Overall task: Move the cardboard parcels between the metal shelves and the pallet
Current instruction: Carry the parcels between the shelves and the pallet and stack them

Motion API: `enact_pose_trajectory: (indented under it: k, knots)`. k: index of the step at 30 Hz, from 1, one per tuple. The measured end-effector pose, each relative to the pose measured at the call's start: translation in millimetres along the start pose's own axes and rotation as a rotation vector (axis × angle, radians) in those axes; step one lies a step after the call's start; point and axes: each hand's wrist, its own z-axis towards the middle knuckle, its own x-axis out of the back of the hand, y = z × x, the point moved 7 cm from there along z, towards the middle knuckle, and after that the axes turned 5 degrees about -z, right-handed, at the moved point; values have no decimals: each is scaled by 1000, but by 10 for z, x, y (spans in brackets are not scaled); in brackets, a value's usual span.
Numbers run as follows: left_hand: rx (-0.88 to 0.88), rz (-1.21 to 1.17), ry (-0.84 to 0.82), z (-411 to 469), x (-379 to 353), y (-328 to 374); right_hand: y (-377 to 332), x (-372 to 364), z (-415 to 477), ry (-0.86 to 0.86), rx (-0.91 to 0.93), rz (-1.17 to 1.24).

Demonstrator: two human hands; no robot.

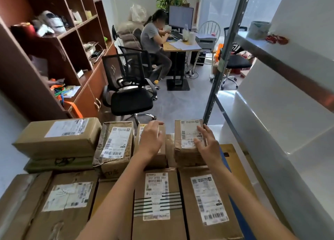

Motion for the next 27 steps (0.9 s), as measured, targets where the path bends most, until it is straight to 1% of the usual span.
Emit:
enact_pose_trajectory:
  k: [2,5,7,9,11,15,19,20,22,24,27]
  knots:
    - [20,124,-21,-1,-87,-156,37,-146,21,-16,-11,-14]
    - [-25,254,26,-63,-186,-214,54,-327,28,-51,14,3]
    - [-29,274,58,-83,-209,-231,72,-392,53,-108,42,-9]
    - [-22,274,73,-76,-203,-253,134,-439,75,-180,31,15]
    - [-18,272,78,-68,-199,-269,179,-441,75,-214,30,9]
    - [-11,279,60,-68,-212,-275,142,-401,63,-254,29,-6]
    - [6,283,35,-68,-208,-252,79,-387,62,-360,27,-100]
    - [0,276,36,-81,-207,-214,51,-366,50,-361,20,-149]
    - [-29,255,44,-123,-217,-63,-59,-242,-8,-286,34,-208]
    - [-83,215,36,-176,-281,181,-167,-9,-150,-190,41,-173]
    - [-173,144,-35,-314,-516,664,-152,463,-513,-127,52,-193]
